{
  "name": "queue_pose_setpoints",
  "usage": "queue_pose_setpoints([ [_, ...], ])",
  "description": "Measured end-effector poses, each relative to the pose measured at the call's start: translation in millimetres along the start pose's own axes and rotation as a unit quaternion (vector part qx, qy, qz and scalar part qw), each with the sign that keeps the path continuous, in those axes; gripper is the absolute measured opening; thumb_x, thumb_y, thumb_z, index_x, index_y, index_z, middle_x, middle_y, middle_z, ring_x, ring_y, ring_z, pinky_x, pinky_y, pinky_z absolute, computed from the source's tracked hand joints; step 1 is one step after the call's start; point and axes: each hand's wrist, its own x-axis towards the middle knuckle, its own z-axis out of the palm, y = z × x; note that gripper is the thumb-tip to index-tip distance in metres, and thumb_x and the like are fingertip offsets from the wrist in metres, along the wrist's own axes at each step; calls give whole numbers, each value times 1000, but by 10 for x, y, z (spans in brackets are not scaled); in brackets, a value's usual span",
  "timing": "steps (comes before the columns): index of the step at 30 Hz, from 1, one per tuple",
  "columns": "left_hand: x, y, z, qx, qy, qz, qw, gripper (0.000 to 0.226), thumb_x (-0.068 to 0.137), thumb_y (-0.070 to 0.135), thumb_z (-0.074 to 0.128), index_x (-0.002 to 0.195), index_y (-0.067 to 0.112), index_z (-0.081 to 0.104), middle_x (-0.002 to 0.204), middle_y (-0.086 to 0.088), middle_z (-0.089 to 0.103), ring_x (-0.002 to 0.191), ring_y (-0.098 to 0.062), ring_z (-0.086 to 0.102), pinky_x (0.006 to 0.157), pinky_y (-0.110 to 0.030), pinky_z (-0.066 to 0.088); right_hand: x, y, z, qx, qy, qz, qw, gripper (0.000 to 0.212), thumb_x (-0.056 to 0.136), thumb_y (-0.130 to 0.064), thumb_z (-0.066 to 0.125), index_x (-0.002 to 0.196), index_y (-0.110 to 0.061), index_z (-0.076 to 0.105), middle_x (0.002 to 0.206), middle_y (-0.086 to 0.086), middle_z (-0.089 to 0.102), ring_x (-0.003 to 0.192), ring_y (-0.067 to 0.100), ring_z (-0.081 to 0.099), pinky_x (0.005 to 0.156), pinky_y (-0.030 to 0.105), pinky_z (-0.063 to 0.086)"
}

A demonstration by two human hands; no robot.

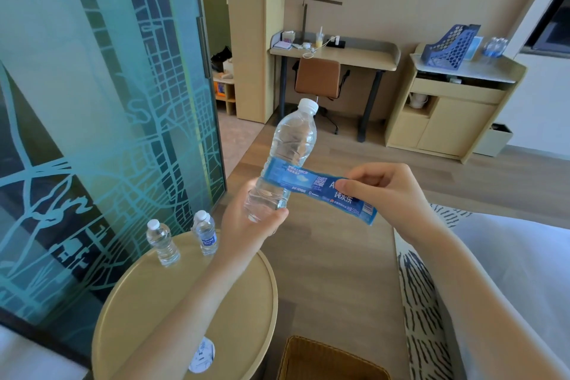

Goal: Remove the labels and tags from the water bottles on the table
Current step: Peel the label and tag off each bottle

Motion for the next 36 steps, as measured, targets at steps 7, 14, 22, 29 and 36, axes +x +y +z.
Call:
queue_pose_setpoints([
  [7,-52,-181,-9,97,42,31,994,64,76,13,85,133,18,55,108,1,70,97,-14,66,86,-24,52,-13,-115,68,4,-31,-14,999,11,81,-24,82,71,-23,78,72,2,77,58,7,68,53,16,51],
  [14,-80,-268,-22,79,81,9,994,58,76,8,84,127,15,56,105,10,69,94,12,62,79,-3,42,-68,-319,-75,122,-11,-80,989,15,71,-32,83,67,-20,75,70,3,74,63,13,70,55,18,53],
  [22,-162,-374,-149,-35,44,-27,998,40,83,4,77,117,21,64,87,-4,72,67,-4,65,58,-14,51,89,86,83,32,-34,0,999,15,85,-15,79,70,-18,75,72,2,77,58,7,68,53,15,50],
  [29,-285,-626,-593,-92,14,-105,990,47,70,29,86,108,48,66,108,1,75,99,-19,72,81,-30,59,210,743,630,21,-82,57,995,9,90,-12,74,84,-6,74,79,4,77,66,9,66,63,17,51],
  [36,-455,-1049,-1307,-102,5,-175,979,68,68,37,89,127,46,56,124,-4,69,117,-28,65,101,-54,49,213,1547,1664,1,-173,114,978,6,91,-8,73,85,-6,74,65,-12,71,57,-1,59,58,11,46],
])
